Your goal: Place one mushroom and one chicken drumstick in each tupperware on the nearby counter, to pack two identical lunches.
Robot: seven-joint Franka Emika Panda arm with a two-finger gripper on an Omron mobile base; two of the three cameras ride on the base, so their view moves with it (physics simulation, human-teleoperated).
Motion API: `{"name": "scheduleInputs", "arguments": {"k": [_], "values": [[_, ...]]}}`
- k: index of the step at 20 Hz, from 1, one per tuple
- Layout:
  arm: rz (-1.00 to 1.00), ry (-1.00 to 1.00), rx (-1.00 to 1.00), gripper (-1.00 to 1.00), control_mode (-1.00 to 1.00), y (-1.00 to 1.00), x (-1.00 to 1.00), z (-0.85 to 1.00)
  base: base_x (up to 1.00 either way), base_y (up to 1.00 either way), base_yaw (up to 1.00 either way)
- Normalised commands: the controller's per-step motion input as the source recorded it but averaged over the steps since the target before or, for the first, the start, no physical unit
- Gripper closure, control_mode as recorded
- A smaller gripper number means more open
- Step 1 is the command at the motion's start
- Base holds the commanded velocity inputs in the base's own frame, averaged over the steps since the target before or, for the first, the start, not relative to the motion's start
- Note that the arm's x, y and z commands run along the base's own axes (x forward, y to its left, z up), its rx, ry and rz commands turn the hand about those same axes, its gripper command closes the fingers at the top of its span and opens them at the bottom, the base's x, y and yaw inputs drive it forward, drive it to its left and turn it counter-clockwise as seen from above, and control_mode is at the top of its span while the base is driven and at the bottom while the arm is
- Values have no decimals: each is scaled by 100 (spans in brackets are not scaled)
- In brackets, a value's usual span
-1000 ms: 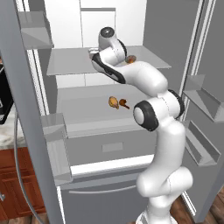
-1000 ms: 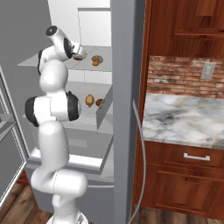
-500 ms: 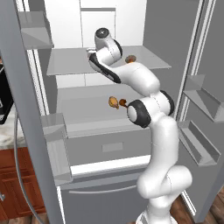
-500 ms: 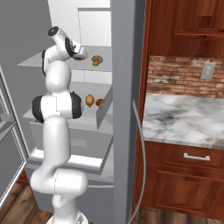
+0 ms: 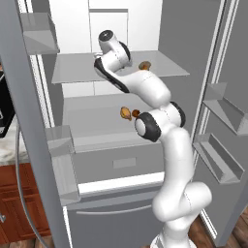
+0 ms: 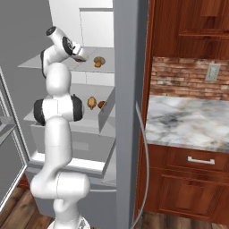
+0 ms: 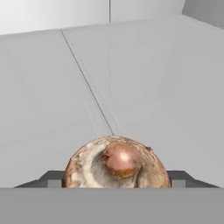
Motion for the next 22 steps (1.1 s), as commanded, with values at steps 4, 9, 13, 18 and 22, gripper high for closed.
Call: {"name": "scheduleInputs", "arguments": {"k": [4, 9, 13, 18, 22], "values": [[-8, -6, 0, 100, -100, -5, -46, -40, 0, 0, 0], [0, -34, 0, 100, -100, -1, -66, -42, 0, 0, 0], [1, -52, -3, 100, -100, -7, -24, -76, 0, 0, 0], [6, -43, 0, 100, -100, -48, -38, -20, 0, 0, 0], [6, -32, 0, 100, -100, -39, -67, 11, 0, 0, 0]]}}
